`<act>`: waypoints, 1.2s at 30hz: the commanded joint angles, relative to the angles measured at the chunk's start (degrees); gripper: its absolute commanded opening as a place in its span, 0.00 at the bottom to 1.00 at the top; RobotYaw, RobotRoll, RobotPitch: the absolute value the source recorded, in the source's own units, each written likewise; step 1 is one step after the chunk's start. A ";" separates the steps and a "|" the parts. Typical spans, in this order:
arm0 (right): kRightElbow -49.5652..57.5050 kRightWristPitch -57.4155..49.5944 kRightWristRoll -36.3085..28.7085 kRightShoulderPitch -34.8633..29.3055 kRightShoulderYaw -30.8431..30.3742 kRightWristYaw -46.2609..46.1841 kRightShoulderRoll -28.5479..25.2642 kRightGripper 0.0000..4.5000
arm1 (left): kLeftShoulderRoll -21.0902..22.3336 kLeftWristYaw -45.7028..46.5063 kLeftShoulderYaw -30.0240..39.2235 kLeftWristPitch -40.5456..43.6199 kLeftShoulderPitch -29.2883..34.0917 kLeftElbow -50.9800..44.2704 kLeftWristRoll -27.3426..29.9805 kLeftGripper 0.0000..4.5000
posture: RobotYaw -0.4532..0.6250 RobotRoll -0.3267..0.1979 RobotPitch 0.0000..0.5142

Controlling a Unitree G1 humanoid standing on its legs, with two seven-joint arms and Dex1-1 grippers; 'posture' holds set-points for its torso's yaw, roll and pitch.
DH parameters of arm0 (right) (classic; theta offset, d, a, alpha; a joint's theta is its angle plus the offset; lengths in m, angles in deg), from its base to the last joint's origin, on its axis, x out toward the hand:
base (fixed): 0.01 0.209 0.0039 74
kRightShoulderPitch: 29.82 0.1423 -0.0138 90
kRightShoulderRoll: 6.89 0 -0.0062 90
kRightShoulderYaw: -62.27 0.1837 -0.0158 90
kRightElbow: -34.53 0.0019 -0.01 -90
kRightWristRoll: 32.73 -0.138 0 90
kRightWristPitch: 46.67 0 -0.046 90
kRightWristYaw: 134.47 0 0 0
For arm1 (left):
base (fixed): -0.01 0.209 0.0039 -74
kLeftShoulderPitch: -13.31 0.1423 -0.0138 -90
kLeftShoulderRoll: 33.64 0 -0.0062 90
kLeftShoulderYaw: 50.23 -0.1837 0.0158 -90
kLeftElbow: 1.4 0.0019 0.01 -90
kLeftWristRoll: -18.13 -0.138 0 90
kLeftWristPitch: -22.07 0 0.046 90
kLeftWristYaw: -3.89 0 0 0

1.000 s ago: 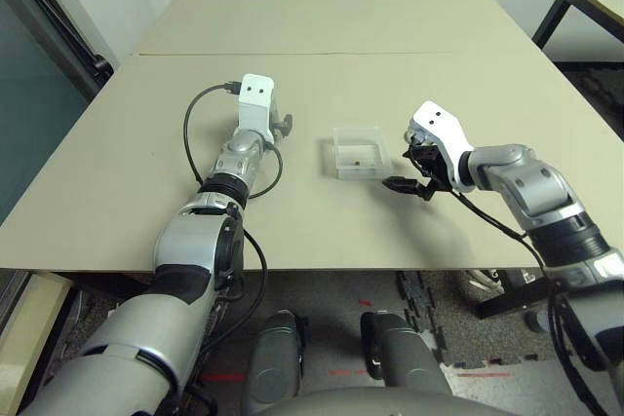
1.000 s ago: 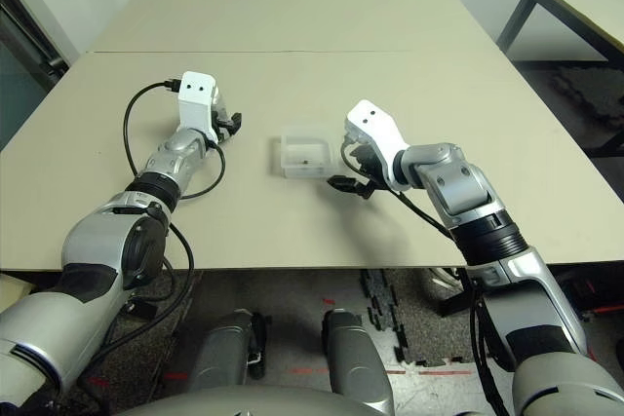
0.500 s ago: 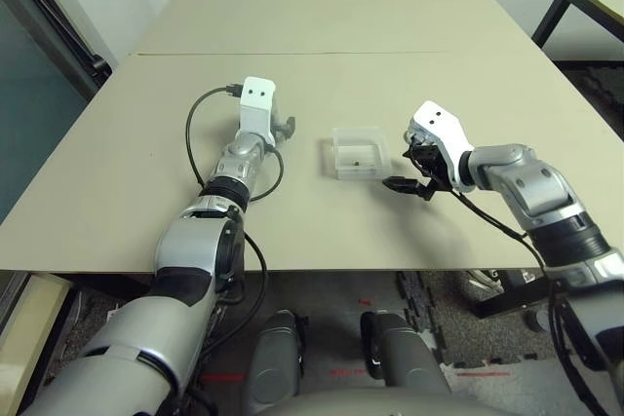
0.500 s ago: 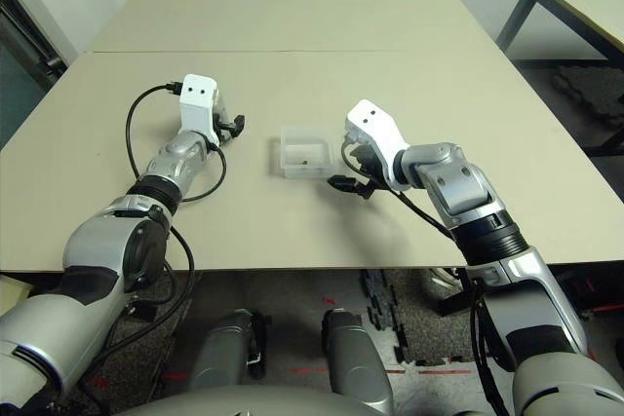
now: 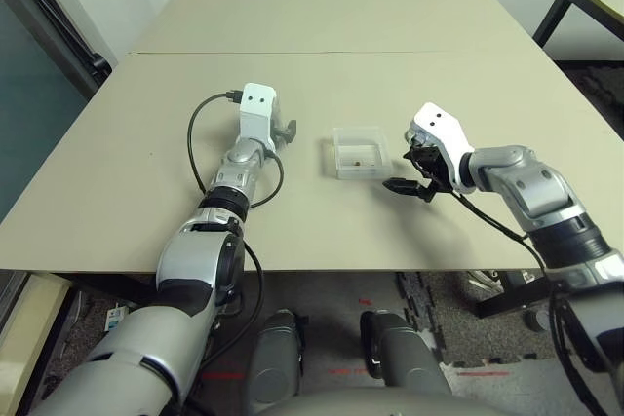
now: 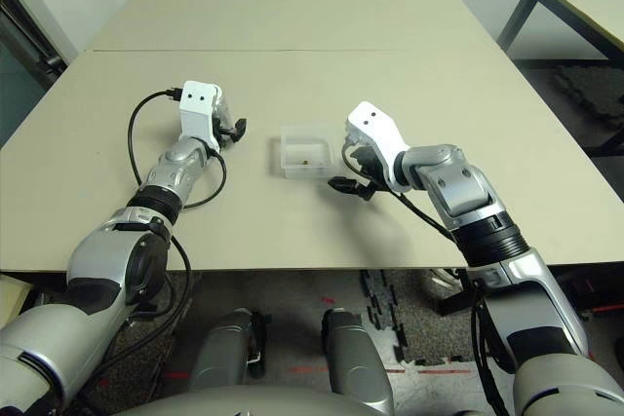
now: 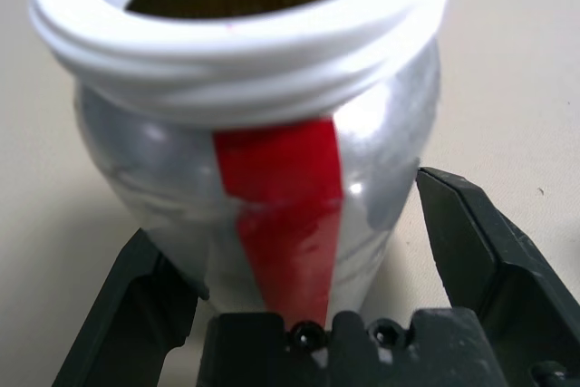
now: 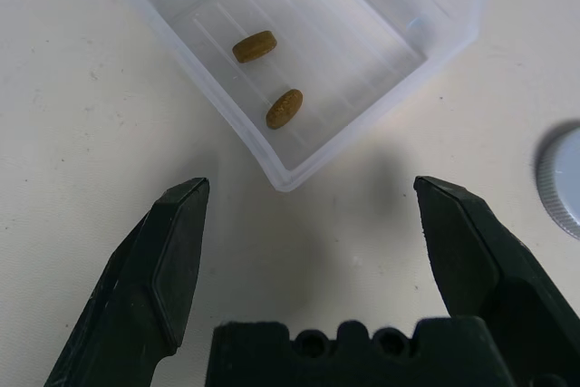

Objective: Pour the medicine from the bottle into the box.

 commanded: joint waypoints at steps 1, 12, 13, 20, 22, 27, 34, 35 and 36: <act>0.19 0.47 0.20 -0.56 0.65 0.32 -0.54 1.00 | 0.30 -0.31 -0.58 1.75 1.29 -2.77 0.71 0.99 | 0.48 0.62 0.24; 1.64 0.06 -0.29 -2.44 1.41 0.49 -1.49 1.00 | -0.69 -0.44 -2.81 16.28 12.05 -29.09 2.32 0.99 | 0.51 0.62 0.28; 1.70 0.01 -0.31 -2.56 1.46 0.43 -1.45 1.00 | -0.91 -0.48 -3.31 18.52 14.10 -33.25 2.49 0.99 | 0.52 0.62 0.28; 2.23 -0.19 -0.55 -3.71 2.17 -0.07 -1.26 1.00 | -2.36 -0.22 -5.65 33.29 25.46 -56.97 4.50 0.99 | 0.53 0.62 0.28; 2.46 -0.39 -0.65 -4.05 2.54 -0.38 -1.11 1.00 | -2.11 -0.40 -6.00 37.98 29.51 -64.92 5.47 0.99 | 0.53 0.62 0.29; 6.08 -3.35 -3.19 -4.66 6.58 -1.07 -1.32 1.00 | -0.13 -0.83 -4.15 48.17 38.01 -84.97 8.57 0.99 | 0.55 0.62 0.29; 15.47 -14.17 -14.58 -3.79 25.97 -6.97 -0.42 1.00 | 6.30 -2.59 11.22 56.65 39.90 -97.38 17.08 0.99 | 0.58 0.62 0.29; 15.61 -14.36 -14.86 -4.03 27.88 -8.67 -0.21 1.00 | 7.57 -2.85 13.22 56.16 39.06 -96.13 17.87 0.99 | 0.58 0.62 0.28; 15.73 -14.50 -15.11 -4.25 28.92 -9.86 -0.07 1.00 | 8.37 -2.89 14.37 55.89 38.52 -95.24 18.54 0.99 | 0.58 0.62 0.28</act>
